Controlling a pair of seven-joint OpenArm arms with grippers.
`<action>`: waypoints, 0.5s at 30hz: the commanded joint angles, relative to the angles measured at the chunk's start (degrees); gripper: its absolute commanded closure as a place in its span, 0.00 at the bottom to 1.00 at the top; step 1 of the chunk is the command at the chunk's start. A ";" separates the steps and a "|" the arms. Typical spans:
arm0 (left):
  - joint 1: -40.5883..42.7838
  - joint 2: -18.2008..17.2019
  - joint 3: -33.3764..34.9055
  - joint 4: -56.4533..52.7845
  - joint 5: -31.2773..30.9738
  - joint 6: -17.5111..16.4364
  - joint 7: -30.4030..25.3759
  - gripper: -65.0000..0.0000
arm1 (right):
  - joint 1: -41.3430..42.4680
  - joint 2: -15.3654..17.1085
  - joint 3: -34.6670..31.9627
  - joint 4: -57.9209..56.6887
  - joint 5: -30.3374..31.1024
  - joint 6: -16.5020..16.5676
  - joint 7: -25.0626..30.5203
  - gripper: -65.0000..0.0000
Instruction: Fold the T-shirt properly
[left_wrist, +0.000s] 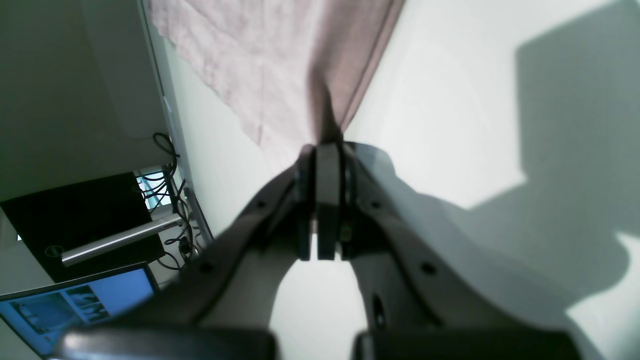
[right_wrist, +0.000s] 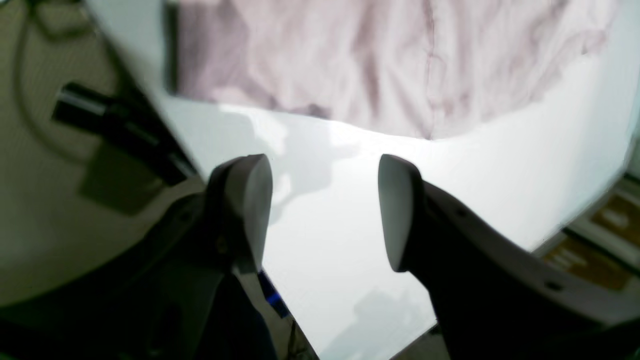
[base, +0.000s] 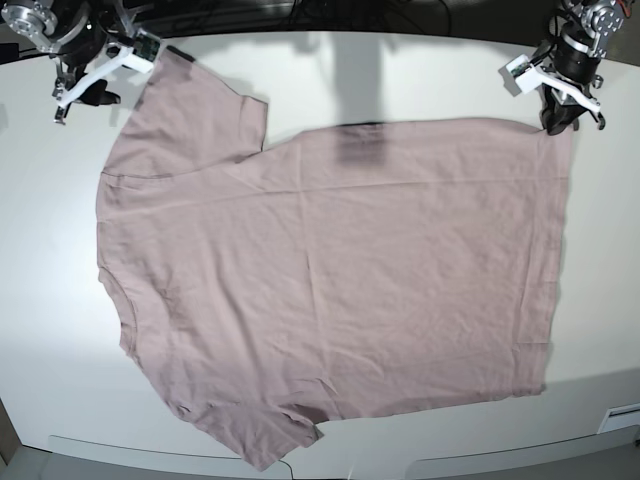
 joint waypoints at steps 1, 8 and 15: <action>-1.29 0.26 -0.22 0.37 -0.66 0.26 -0.94 1.00 | -0.26 0.66 0.39 0.96 0.04 -0.40 1.73 0.47; -1.31 0.26 -0.22 0.37 -0.66 0.26 -1.16 1.00 | -0.26 0.96 0.39 0.76 -6.19 -0.40 6.03 0.47; -1.31 0.26 -0.22 0.37 -0.68 0.28 -2.19 0.93 | -0.26 0.96 0.39 -2.12 -2.25 -0.40 6.51 0.47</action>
